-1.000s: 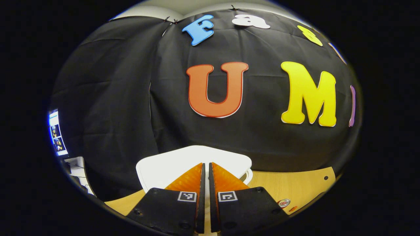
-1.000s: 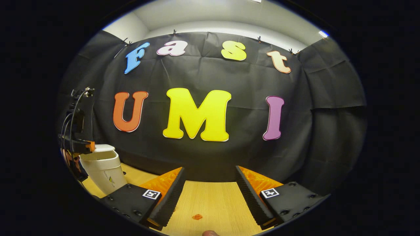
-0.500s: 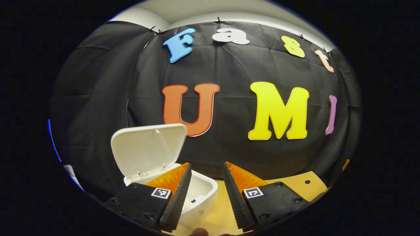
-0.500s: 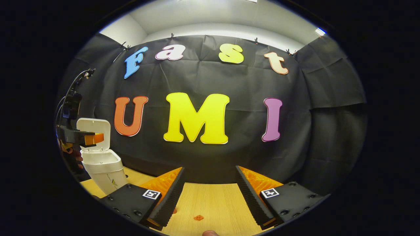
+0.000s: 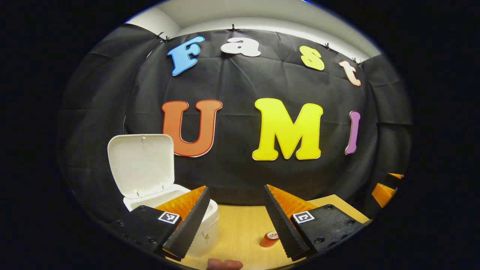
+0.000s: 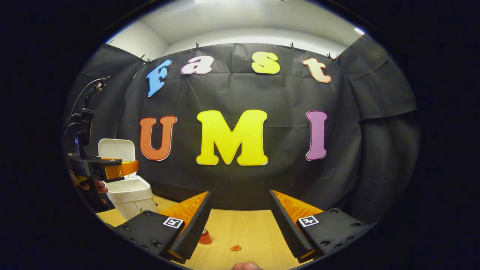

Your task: Press the lid of the desktop garbage bin to open it, pick up the crumpled paper on the desktop and throw it into the bin, then pick up the pop can on the desktop and drop it into the bin, and finally close the garbage bin lid.

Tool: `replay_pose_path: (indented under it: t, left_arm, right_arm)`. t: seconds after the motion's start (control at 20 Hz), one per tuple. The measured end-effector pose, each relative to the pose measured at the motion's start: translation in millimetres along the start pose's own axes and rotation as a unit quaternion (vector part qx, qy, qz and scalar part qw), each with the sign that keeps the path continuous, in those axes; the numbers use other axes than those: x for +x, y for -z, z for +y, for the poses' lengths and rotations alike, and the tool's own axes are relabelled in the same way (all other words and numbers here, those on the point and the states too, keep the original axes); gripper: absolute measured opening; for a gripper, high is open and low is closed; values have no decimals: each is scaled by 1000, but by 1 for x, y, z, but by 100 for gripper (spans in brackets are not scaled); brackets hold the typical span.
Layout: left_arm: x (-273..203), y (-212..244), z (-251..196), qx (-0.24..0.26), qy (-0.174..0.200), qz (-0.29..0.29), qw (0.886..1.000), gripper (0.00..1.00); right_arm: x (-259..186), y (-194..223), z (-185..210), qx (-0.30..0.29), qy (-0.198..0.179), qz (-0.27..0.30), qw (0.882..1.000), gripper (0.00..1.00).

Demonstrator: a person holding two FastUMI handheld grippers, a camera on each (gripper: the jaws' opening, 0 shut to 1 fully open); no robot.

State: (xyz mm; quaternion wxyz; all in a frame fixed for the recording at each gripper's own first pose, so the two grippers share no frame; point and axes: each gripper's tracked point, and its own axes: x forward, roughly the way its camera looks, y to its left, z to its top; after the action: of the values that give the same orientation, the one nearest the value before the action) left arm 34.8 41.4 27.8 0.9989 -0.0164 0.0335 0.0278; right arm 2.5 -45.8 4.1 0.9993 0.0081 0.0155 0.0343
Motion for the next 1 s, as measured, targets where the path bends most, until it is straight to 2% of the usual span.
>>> replay_pose_path:
  t: [0.3, 0.5, 1.0]
  left_arm:
    - [-24, 4, -30, -5, 27, -8, 1000, 93]
    - [-30, 18, -43, -3, 45, 2, 999, 93]
    - [-51, 42, -37, 11, 34, 29, 999, 93]
  right_arm:
    - [-5, 3, -16, -5, 23, 1, 1000, 93]
    - [-6, 16, -9, 3, -3, 16, 1000, 93]
    - [1, 115, -14, -7, -43, 140, 989, 95]
